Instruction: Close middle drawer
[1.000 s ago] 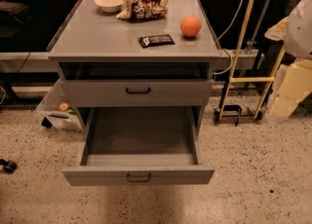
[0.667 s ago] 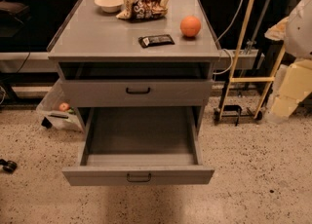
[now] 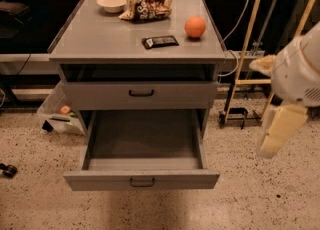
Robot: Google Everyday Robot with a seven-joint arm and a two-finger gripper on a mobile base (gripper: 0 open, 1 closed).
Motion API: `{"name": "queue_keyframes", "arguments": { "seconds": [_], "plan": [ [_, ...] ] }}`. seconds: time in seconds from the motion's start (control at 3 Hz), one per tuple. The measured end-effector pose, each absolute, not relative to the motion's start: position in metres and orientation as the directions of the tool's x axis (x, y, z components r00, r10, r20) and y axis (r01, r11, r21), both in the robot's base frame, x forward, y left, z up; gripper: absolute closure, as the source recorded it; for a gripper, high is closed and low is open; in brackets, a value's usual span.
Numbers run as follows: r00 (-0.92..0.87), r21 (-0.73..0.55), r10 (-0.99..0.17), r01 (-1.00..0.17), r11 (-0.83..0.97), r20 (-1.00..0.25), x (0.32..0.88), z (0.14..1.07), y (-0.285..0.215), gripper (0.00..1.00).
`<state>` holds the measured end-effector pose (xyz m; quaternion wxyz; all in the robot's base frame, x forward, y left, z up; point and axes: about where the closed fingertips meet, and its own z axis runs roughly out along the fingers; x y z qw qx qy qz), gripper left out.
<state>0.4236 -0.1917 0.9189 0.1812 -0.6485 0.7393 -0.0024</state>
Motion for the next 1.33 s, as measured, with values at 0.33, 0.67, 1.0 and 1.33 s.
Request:
{"name": "queue_keyframes", "arguments": {
  "seconds": [0.33, 0.67, 1.0, 1.33],
  "plan": [
    [-0.008, -0.192, -0.931, -0.978, 0.084, -0.365, 0.412, 0.836, -0.161, 0.0],
    [0.004, -0.089, -0.887, -0.995, 0.041, -0.462, 0.398, 0.723, -0.126, 0.0],
    [-0.046, 0.048, -0.849, -0.999, 0.024, -0.526, 0.363, 0.6, -0.101, 0.0],
    [-0.129, 0.15, -0.832, -0.987, 0.056, -0.54, 0.331, 0.497, -0.092, 0.0]
  ]
}}
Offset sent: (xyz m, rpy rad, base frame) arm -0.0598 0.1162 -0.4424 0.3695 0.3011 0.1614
